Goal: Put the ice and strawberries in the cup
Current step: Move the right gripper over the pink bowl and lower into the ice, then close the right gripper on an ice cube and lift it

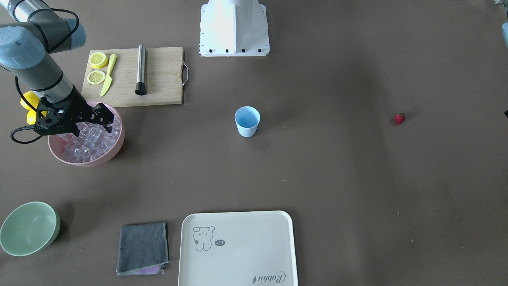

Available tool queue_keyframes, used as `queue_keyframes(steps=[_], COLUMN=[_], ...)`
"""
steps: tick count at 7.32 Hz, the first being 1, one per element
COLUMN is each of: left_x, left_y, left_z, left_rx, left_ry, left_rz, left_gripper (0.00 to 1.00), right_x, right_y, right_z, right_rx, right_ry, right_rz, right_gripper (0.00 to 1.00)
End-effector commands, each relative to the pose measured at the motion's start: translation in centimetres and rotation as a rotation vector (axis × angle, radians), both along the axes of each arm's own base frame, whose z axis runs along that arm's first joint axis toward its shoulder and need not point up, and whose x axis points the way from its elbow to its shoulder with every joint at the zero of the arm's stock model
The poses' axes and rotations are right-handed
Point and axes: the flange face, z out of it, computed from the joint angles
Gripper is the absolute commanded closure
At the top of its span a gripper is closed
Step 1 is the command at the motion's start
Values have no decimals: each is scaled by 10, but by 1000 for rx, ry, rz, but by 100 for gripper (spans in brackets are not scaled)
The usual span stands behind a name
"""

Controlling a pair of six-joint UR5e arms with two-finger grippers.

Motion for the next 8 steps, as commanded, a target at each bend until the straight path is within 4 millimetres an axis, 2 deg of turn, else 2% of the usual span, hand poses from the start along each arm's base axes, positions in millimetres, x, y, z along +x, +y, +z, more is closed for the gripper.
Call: queue_keyframes(steps=[1, 3, 5, 6, 7, 8], left_x=[0, 0, 0, 1, 1, 2], left_y=[0, -1, -5, -8, -12, -16], left_z=[0, 0, -3, -3, -2, -4], left_rx=[0, 0, 5, 5, 3, 9], left_ry=[0, 1, 0, 0, 1, 0], left_rz=[1, 0, -2, -1, 0, 0], left_gripper=[2, 2, 2, 2, 2, 2], right_x=[-1, -4, -13, -15, -16, -15], right_y=[0, -2, -13, -12, -11, -12], right_z=[3, 15, 17, 17, 14, 14], right_rx=[-3, -19, -18, -18, -18, -18], right_ry=[7, 35, 47, 46, 42, 42], right_rz=[1, 4, 10, 8, 8, 9], right_gripper=[1, 1, 1, 2, 10, 22])
